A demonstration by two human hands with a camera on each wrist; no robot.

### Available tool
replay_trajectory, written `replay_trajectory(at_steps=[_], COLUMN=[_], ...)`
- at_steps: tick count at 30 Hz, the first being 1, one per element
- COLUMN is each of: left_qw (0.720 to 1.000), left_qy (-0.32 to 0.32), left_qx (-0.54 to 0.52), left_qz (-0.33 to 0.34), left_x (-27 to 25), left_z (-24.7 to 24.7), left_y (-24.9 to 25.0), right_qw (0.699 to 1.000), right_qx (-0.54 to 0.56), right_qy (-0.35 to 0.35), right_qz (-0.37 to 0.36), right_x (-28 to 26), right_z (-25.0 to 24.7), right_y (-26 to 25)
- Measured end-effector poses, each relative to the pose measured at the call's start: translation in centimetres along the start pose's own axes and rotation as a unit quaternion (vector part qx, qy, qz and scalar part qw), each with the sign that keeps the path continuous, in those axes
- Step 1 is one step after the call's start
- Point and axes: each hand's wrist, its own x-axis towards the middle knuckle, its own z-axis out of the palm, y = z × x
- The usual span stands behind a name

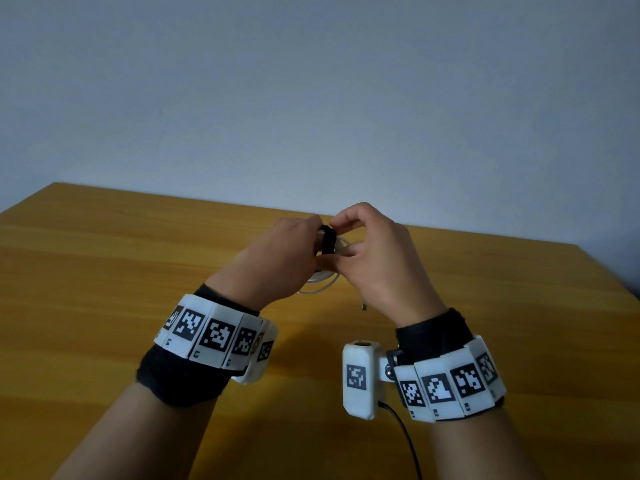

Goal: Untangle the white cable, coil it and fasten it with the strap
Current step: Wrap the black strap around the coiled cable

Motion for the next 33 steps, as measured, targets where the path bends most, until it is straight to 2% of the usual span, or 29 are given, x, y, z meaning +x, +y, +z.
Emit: replay_trajectory(at_steps=[3, 9, 13, 21, 24, 28, 33], left_qw=[1.0, 1.0, 1.0, 0.997, 0.995, 0.993, 0.99], left_qy=[0.004, -0.002, -0.008, -0.074, -0.098, -0.118, -0.138], left_qx=[-0.001, -0.003, -0.003, -0.005, -0.003, 0.01, 0.016], left_qz=[-0.01, -0.012, -0.007, -0.003, -0.014, -0.015, -0.01], left_x=[0.0, 0.1, 0.2, 0.0, -0.1, -0.4, -0.3], left_z=[0.0, -0.1, 0.0, 0.3, 0.0, -0.5, -0.6], left_y=[0.1, -0.3, -0.3, -0.1, -0.1, -0.2, -0.2], right_qw=[1.0, 0.996, 0.995, 0.978, 0.977, 0.961, 0.947], right_qx=[-0.021, -0.071, -0.092, -0.195, -0.203, -0.266, -0.317], right_qy=[0.014, -0.035, 0.001, 0.055, 0.054, 0.06, 0.03], right_qz=[-0.002, -0.031, -0.04, -0.053, -0.046, -0.043, -0.031], right_x=[0.1, 0.2, 0.3, 0.0, -0.2, -0.4, -0.3], right_z=[0.2, 0.6, 0.7, 0.8, 0.8, 0.7, 0.4], right_y=[0.2, 0.4, 0.4, -0.2, -0.3, -0.5, -0.2])
